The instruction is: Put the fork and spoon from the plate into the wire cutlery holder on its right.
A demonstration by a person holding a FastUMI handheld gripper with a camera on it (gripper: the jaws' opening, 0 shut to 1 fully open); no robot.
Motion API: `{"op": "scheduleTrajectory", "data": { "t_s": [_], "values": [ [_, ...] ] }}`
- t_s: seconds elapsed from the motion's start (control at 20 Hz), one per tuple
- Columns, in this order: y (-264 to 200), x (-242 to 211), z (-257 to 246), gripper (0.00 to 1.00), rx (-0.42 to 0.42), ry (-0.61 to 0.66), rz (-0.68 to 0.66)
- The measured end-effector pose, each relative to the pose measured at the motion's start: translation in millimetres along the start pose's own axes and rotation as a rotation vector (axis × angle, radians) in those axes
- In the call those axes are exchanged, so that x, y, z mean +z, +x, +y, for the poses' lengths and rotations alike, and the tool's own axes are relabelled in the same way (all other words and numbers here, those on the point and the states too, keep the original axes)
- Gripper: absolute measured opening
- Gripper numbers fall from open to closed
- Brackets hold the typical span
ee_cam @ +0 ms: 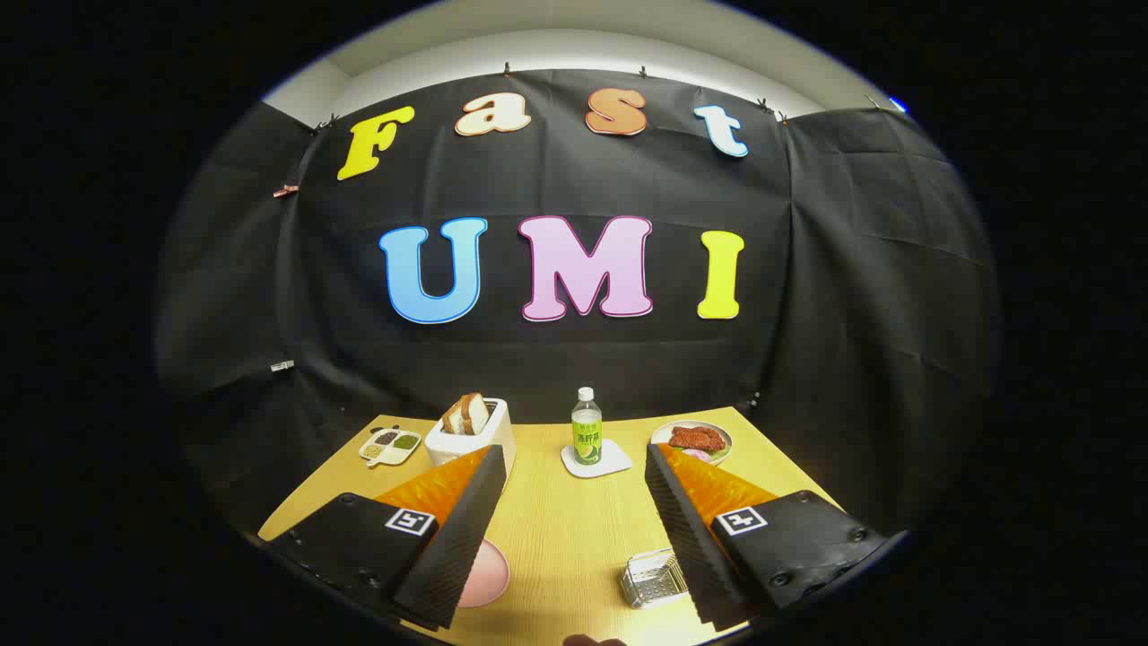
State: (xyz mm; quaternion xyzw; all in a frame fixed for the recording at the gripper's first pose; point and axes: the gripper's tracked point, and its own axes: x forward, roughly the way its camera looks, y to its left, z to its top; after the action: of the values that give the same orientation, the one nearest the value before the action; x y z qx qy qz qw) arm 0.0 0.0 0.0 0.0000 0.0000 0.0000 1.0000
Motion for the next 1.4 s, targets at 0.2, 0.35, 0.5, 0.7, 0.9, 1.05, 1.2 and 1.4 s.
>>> {"op": "scheduleTrajectory", "data": {
  "t_s": [0.2,0.35,0.5,0.7,0.9,1.05,1.2,1.4],
  "values": [
    [-3.9,-4.7,2.8,0.97,0.009,0.008,0.011],
    [-5.1,-9.1,9.0,0.97,0.034,0.008,0.022],
    [-4.7,-14.1,14.7,0.97,0.053,0.018,0.038],
    [-4.8,-18.2,15.5,0.97,0.058,0.012,0.045],
    [-4.5,-24.0,13.6,0.98,0.047,0.015,0.062],
    [-4.4,-23.9,11.4,0.98,0.036,0.01,0.06],
    [-1.4,-24.3,9.1,0.97,0.024,0.015,0.064],
    [6.1,-28.9,13.4,0.97,0.023,0.015,0.084]
  ]
}}
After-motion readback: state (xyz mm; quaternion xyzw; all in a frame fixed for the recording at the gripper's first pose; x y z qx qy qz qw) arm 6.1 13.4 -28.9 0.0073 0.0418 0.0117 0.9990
